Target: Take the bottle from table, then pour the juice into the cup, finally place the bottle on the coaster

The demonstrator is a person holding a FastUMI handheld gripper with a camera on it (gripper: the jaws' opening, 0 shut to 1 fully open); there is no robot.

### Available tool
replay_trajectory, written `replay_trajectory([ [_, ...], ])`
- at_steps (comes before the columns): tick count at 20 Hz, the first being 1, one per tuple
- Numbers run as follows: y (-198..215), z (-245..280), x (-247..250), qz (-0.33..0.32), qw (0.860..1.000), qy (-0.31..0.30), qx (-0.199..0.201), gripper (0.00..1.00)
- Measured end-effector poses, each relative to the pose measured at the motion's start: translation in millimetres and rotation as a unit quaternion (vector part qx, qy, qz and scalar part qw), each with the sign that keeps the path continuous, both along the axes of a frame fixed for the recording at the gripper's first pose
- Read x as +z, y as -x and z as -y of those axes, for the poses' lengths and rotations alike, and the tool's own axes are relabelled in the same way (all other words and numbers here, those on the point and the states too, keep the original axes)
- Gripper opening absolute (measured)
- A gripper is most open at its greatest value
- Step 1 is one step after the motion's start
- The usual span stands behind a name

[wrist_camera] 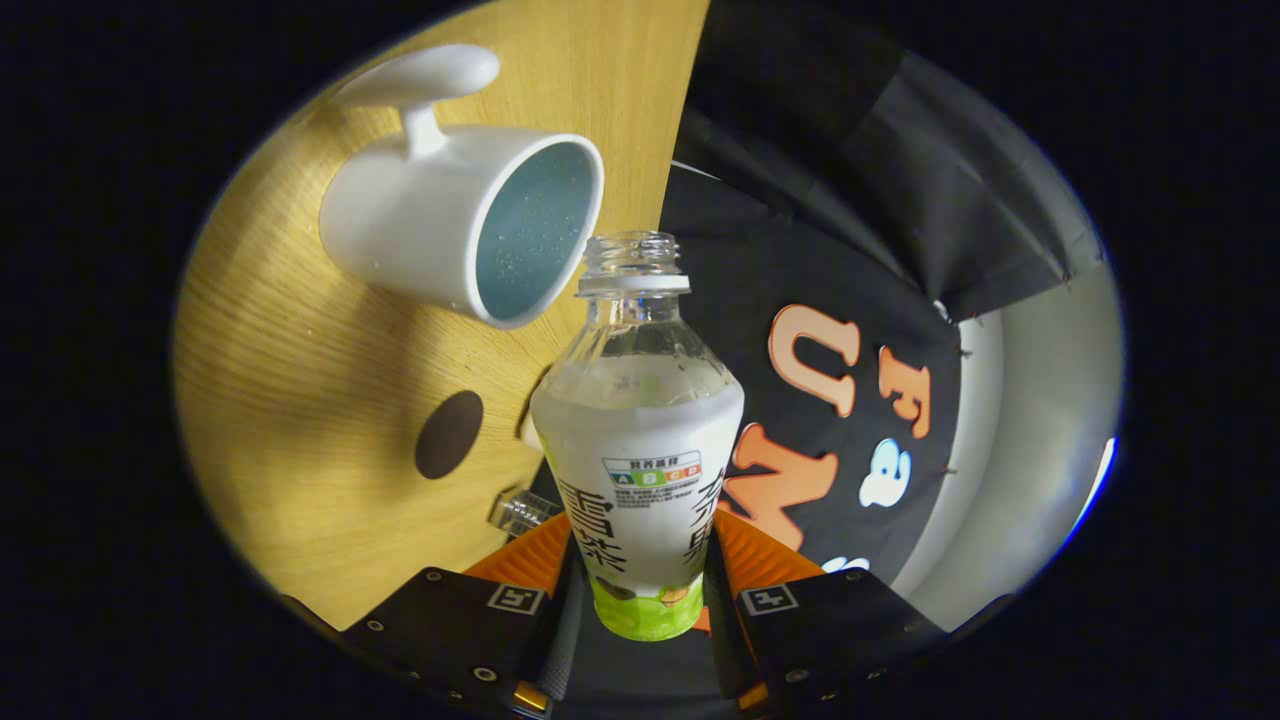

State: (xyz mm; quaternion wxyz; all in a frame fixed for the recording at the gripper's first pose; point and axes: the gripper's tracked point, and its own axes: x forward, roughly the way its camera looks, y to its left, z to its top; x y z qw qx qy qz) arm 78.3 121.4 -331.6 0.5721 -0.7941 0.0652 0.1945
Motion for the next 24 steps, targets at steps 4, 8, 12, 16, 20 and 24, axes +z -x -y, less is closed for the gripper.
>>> replay_trajectory([
  [4, 5.5, 2.3, -23.5, -0.07, 0.988, -0.115, -0.077, 0.57],
  [8, 8.1, -2.4, -37.5, -0.132, 0.942, -0.264, -0.158, 0.57],
  [12, -9.2, 6.0, -41.5, -0.142, 0.881, -0.388, -0.232, 0.57],
  [16, -31.3, 4.5, -36.4, -0.14, 0.825, -0.482, -0.261, 0.57],
  [20, -51.5, -7.1, -39.1, -0.137, 0.762, -0.567, -0.281, 0.57],
  [24, -69.7, -8.4, -43.8, -0.131, 0.722, -0.609, -0.3, 0.57],
])
